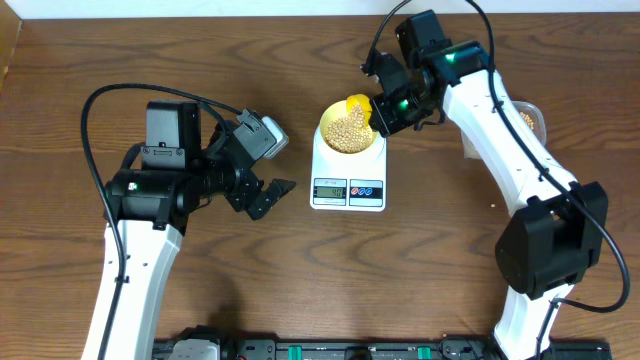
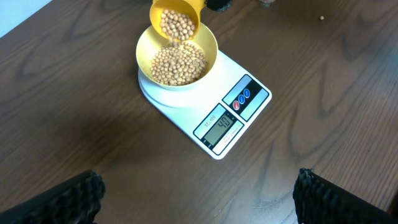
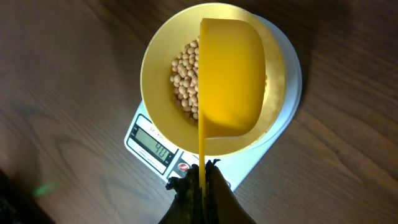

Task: Scoop item into bowl and weigh 50g on scale
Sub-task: 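Tilt the scoop with the right gripper to trickle soybeans into the bowl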

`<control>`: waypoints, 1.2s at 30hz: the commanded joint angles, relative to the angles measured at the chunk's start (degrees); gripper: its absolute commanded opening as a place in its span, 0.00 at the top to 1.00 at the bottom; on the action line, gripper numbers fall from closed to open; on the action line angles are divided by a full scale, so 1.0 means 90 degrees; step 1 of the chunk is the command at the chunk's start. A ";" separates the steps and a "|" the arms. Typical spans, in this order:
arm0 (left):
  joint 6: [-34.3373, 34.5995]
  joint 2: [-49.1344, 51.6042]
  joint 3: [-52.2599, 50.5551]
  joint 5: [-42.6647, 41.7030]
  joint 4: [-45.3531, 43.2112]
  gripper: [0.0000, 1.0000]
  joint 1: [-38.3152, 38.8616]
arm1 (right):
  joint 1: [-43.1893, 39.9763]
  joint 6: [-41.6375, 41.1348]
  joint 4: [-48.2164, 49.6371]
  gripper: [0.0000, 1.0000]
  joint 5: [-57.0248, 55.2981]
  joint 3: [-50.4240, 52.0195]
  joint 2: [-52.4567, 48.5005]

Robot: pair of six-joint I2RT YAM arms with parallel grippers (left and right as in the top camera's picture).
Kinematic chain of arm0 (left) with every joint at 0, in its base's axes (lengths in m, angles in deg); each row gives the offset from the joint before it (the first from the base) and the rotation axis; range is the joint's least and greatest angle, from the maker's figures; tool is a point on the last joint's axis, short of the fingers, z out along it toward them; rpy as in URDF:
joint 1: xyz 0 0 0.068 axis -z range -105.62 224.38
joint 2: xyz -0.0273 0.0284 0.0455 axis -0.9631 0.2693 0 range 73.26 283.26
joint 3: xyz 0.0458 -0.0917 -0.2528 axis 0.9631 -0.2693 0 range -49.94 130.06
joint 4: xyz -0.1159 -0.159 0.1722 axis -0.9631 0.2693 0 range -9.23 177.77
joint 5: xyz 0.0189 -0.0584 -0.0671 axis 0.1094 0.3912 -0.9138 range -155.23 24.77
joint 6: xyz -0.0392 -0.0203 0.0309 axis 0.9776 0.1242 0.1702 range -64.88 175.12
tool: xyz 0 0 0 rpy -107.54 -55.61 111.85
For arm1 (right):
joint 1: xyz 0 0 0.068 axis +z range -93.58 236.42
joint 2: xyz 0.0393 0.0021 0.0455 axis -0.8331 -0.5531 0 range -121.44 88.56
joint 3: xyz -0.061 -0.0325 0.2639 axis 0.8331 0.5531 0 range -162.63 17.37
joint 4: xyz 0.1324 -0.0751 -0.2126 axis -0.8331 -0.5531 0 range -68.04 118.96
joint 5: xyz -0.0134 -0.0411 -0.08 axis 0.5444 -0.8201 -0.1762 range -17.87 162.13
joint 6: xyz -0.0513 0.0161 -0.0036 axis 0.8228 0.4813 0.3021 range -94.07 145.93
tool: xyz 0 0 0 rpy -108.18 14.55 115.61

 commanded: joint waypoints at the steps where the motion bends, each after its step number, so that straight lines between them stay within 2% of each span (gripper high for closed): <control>1: 0.0078 0.0000 0.0092 -0.0056 0.0000 0.01 -0.0027 | 0.0070 0.0131 0.0002 0.99 0.0160 -0.0168 0.0141; 15: 0.0075 0.0000 0.0095 -0.0056 0.0000 0.01 -0.0027 | -0.0306 0.0104 -0.0041 0.99 0.1467 -0.0168 0.0141; 36: 0.0075 0.0000 0.0095 -0.0056 0.0000 0.01 -0.0027 | -0.0330 0.0112 -0.0044 0.99 0.1489 -0.0168 0.0141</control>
